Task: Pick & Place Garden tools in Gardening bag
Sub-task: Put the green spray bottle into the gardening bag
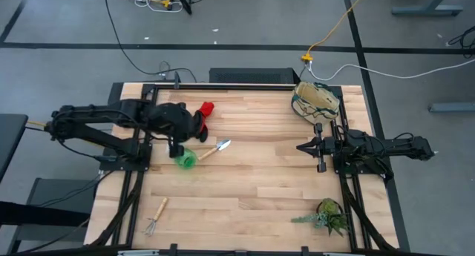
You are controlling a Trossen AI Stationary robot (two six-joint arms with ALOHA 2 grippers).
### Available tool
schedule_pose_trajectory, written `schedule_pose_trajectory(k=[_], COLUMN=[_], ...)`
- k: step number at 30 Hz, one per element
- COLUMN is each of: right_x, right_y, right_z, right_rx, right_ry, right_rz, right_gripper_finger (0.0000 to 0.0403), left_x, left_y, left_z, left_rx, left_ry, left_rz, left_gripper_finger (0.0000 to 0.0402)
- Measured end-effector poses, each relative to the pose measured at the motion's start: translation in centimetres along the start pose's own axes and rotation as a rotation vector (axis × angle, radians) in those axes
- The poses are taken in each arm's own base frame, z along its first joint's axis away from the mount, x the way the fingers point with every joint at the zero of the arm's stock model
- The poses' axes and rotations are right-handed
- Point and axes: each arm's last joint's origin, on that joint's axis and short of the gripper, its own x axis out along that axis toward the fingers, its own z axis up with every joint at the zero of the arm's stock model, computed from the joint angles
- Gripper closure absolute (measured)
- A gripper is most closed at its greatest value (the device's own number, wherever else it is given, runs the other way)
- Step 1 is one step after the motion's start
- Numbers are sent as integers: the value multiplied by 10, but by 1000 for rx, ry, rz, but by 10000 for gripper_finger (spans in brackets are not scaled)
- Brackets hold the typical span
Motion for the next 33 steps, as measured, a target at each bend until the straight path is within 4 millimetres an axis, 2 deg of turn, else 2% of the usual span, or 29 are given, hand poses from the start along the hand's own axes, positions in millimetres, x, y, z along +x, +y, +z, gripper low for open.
schedule_pose_trajectory(k=[8, 14, 18, 23, 33], right_x=[0, 0, 0, 0, 0], right_y=[0, 0, 0, 0, 0], right_z=[0, 0, 0, 0, 0], right_rx=[0, 0, 0, 0, 0], right_ry=[0, 0, -1, 0, -1], right_rz=[0, 0, 0, 0, 0], right_gripper_finger=[380, 380, 380, 380, 380], left_x=[15, 28, 34, 39, 54], left_y=[-2, -1, 5, 17, 34], left_z=[-2, -5, -8, -11, -22], left_rx=[14, 115, 142, 224, 349], left_ry=[101, 201, 252, 293, 407], left_rz=[-4, -12, -7, -85, -159], left_gripper_finger=[343, 320, 303, 277, 211])
